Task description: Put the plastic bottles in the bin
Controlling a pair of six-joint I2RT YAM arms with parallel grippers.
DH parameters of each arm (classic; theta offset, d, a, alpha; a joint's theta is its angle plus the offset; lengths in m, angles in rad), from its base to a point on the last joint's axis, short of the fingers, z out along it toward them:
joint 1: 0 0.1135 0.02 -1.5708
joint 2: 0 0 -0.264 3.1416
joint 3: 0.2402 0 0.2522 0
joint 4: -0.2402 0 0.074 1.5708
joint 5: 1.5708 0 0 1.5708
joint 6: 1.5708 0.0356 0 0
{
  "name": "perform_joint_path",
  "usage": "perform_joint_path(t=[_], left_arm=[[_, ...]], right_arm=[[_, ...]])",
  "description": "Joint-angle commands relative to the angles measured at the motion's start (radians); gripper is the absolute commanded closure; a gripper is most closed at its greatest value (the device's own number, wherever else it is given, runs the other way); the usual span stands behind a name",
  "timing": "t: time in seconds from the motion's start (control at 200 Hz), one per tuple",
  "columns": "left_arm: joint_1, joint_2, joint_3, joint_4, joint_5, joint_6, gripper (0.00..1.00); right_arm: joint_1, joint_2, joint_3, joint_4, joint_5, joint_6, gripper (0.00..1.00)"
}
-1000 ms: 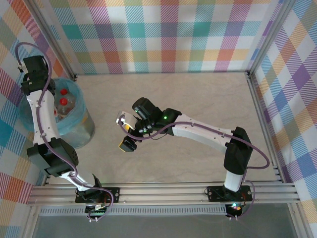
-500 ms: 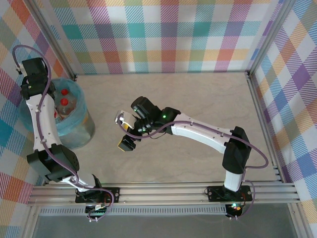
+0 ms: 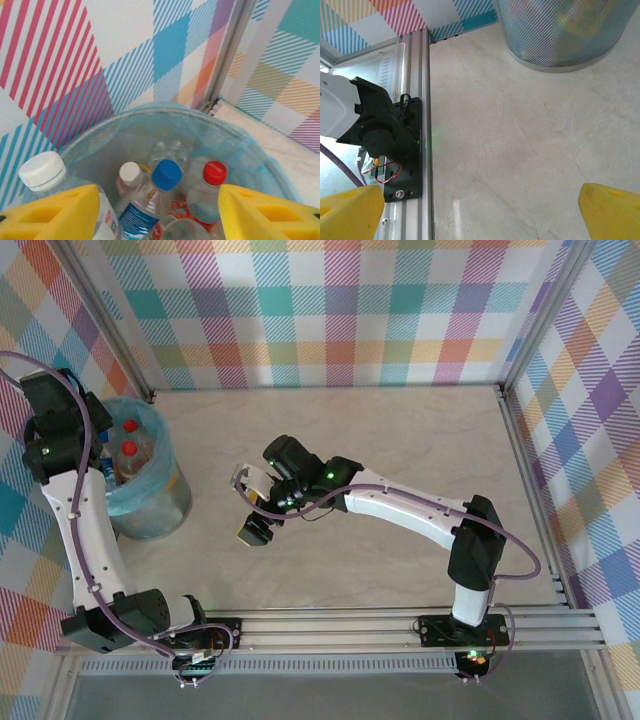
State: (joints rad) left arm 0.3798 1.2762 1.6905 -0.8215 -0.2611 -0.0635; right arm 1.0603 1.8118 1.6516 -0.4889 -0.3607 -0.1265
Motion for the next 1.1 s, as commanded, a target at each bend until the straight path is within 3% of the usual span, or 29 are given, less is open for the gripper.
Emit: perform_joint_path(t=[0.0, 0.385, 0.53, 0.775, 0.915, 0.975, 1.095], left_arm=[[-0.01, -0.021, -0.033, -0.041, 0.067, -0.038, 0.35], [-0.03, -0.161, -0.116, -0.006, 0.223, -0.088, 0.36], [-0.149, -0.332, -0.225, 0.104, 0.326, -0.08, 0.37], [-0.339, -0.633, -0.677, 0.405, 0.472, -0.037, 0.38], [-0.469, -0.682, -0.858, 0.465, 0.368, 0.006, 0.37], [-0.478, -0.66, -0.877, 0.448, 0.332, -0.003, 0.36], [-0.542, -0.571, -0.889, 0.462, 0.128, -0.059, 0.36]], right_arm=[[0.006, -0.024, -0.004, 0.001, -0.017, 0.021, 0.0], [0.007, -0.049, -0.04, 0.026, 0.008, 0.062, 0.0], [-0.004, -0.112, -0.094, 0.092, 0.136, 0.104, 0.0], [-0.159, -0.331, -0.321, 0.229, 0.289, 0.202, 0.0], [-0.297, -0.475, -0.461, 0.248, 0.389, 0.221, 0.0], [-0.37, -0.538, -0.533, 0.266, 0.426, 0.233, 0.0], [-0.502, -0.651, -0.684, 0.343, 0.511, 0.22, 0.0]])
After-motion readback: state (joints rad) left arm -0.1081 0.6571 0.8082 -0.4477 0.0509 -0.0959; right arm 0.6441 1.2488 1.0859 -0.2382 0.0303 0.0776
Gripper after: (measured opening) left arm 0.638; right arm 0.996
